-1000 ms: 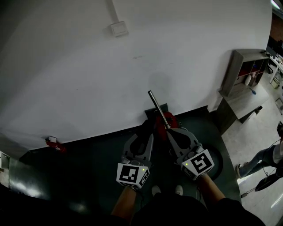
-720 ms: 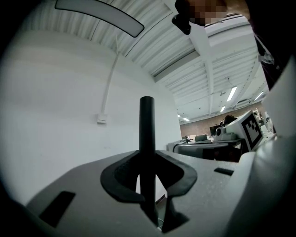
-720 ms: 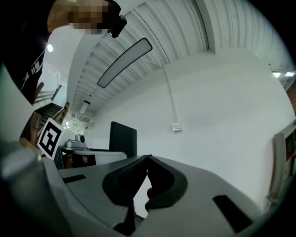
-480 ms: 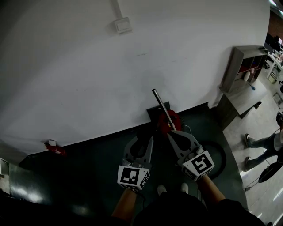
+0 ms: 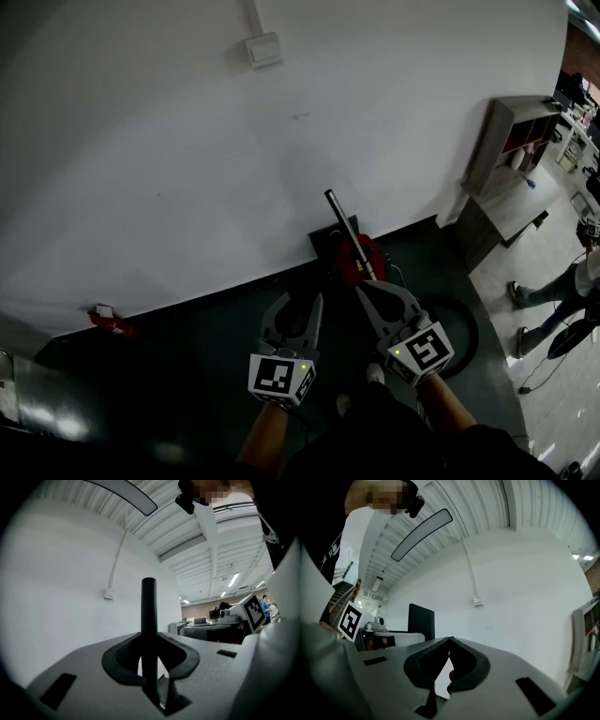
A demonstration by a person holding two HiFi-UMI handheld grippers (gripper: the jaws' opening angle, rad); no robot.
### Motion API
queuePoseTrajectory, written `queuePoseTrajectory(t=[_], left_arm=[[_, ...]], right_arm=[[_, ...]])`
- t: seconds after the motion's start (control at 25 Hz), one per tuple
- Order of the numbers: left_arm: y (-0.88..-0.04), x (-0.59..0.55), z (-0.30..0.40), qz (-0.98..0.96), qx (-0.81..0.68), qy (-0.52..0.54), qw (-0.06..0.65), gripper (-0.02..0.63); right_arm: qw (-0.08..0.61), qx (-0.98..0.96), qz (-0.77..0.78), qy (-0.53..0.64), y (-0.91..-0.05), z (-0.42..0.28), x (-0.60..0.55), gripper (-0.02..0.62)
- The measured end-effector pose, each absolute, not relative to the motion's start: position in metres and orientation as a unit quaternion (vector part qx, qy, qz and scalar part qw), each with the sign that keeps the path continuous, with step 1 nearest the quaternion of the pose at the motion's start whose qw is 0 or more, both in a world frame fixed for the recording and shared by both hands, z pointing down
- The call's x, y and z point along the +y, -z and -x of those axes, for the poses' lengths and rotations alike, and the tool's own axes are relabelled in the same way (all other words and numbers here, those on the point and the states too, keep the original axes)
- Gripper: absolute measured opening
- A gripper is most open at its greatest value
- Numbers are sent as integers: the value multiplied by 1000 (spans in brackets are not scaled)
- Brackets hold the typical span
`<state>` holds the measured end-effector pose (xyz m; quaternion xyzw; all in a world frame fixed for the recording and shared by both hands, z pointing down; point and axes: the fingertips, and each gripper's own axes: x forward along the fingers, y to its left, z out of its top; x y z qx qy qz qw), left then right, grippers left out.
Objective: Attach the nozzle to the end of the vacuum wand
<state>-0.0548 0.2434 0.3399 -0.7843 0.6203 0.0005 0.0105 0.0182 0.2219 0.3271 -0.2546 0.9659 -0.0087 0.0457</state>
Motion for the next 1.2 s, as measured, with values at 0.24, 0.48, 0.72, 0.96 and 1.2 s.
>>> queuePoseTrajectory(t=[0.24,0.48,0.72,0.96,1.2], left_arm=[[-349,224,72,780,625,-1,3,87],[-353,193,86,778,628,3,-2,87],[-356,151,91,777,629,7,-4,87],[-354,106,94,774,633,10,-4,87],[-355,64,94,771,636,14,-10,87]], right_arm=[[51,967,250,17,-333,-3,201,17],[39,968,246,12,-346,12,168,17],[40,969,242,16,-345,18,127,17],[51,969,242,27,-340,22,79,17],[40,972,231,30,-352,20,38,17]])
